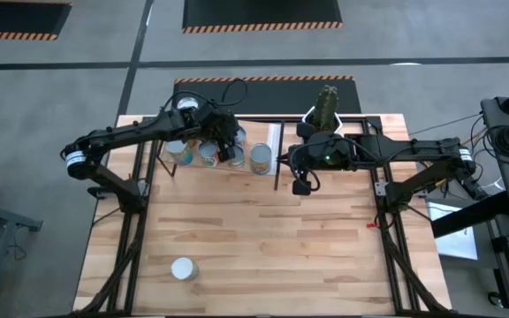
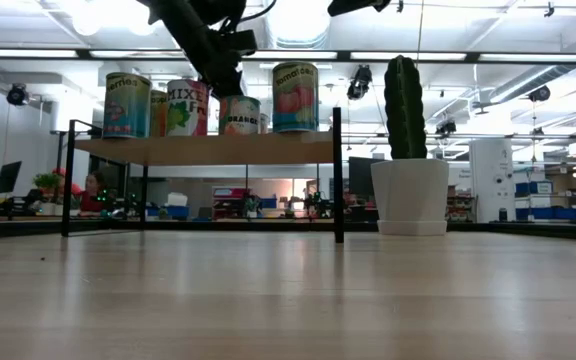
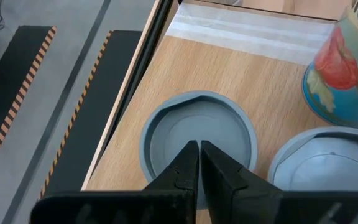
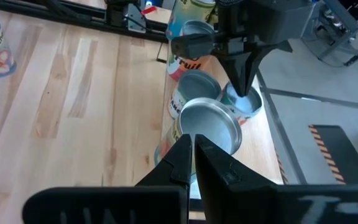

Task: Pick and place cans onto a shelf
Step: Adjust the cans on the shelf

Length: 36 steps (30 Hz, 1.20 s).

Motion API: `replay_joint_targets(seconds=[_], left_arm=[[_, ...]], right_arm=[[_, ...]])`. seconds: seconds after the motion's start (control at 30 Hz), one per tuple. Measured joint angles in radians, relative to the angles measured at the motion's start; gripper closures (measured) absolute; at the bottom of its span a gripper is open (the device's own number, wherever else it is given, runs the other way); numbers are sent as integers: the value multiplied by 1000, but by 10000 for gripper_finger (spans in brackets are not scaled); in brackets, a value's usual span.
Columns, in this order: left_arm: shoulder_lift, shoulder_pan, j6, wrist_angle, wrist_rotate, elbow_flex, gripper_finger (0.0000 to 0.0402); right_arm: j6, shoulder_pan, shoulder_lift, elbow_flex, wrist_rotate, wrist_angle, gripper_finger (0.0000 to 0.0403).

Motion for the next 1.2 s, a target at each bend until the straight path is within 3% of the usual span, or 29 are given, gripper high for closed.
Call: replay_joint_targets(seconds=[0.3,0.57,1.0,1.2], left_arm=[[-11,0,-5,4,0,0,402],[-96,-32,-27,21,0,0,402],[-237,-334,-60,94,-1,-2,402],[-279,-459,-75,97,-146,-2,402]], right_arm=[[34,0,0,-62,0,-30,394],[32,-1,2,-183,4,99,394],[-21,-45,103,-270,7,259,394],[-48,-49,173,-234,6,266,394]])
